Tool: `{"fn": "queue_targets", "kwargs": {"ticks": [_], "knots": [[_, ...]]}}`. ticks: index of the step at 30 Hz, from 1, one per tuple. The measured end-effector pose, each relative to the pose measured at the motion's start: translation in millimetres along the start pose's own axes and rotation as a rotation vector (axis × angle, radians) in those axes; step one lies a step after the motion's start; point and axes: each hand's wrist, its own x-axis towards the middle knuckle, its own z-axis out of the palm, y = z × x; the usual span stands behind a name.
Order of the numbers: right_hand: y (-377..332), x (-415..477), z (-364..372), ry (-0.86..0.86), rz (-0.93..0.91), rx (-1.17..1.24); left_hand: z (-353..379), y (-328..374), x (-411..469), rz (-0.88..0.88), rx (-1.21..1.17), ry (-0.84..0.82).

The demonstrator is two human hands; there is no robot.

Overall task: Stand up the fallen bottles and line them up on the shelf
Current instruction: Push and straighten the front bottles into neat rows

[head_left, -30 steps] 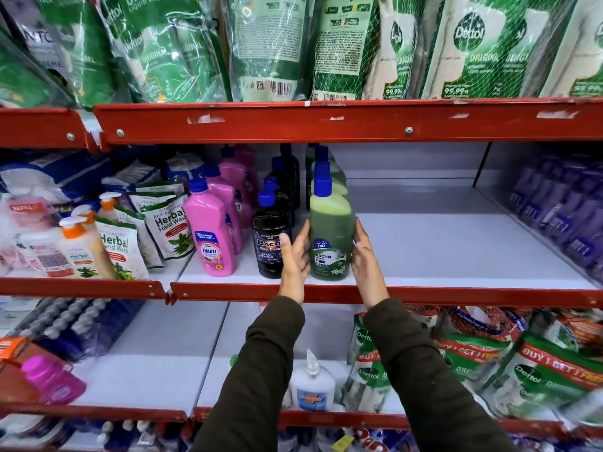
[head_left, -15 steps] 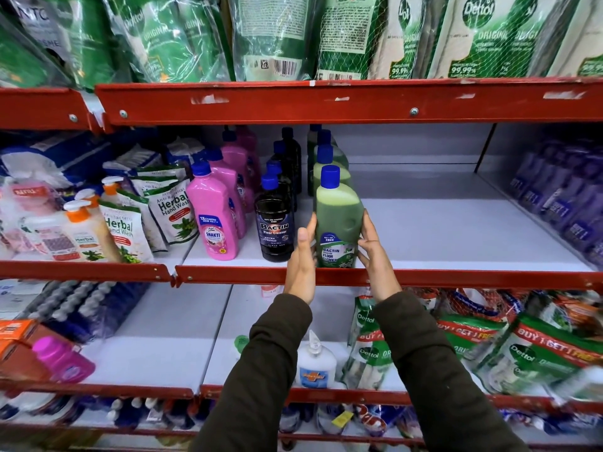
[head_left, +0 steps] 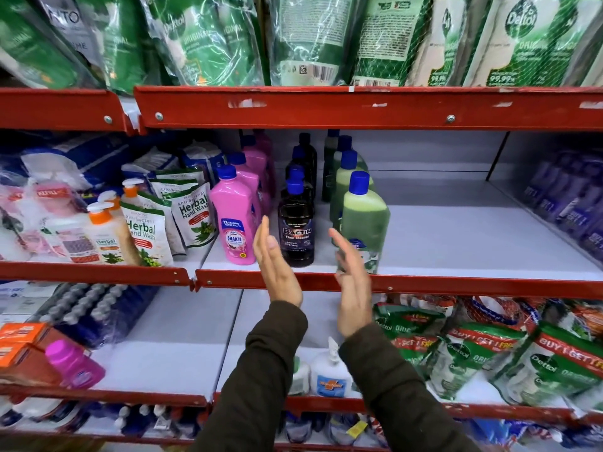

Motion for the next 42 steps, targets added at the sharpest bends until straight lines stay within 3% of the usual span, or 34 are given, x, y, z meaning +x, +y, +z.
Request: {"fn": "queue_targets", "kwargs": {"ticks": [3,6,14,25,28,30,32,34,36,38,42], "knots": [[3.7,16.8,33.3,-0.053,0.224,0.065,-7.5,3.3,16.7,-0.190,-0.072,-0.189],[7.4,45.4,48.5,-0.026,0.399,0.242,-12.5,6.7,29.4,-0.272,-0.087,-0.315],[5.0,46.7,41.4,-0.049,0.391,0.284,-34.0,13.7,34.3,-0.297,-0.043,-0.444],[4.4,30.3,41.2,-0.022,0.341,0.167,-47.1,7.5,24.9,-0.216,0.022,-0.419],[4.1,20.0,49.8,0.152,0.293,0.104,-51.1,1.9,24.6,-0.161,0.038,-0.387],[0.6,8.2,59.9,0.343,0.205,0.091,-56.1,-0.9,25.8,-0.068,0.050,-0.264],[-1.2,-3.5,72.0,0.411,0.129,0.119,-65.1,-2.6,31.4,0.018,0.043,-0.089],[-4.3,-12.5,88.1,0.305,0.084,0.128,-75.9,-1.8,42.5,0.075,0.034,0.029],[-5.8,-12.6,104.9,0.104,0.085,0.105,-85.1,-0.5,58.2,0.066,0.028,0.048],[-1.2,0.8,122.3,-0.054,0.167,0.096,-92.2,0.4,75.5,-0.005,0.023,-0.014],[2.9,36.6,148.1,-0.132,0.398,0.114,-101.2,-1.4,102.0,-0.153,0.050,-0.210]]}}
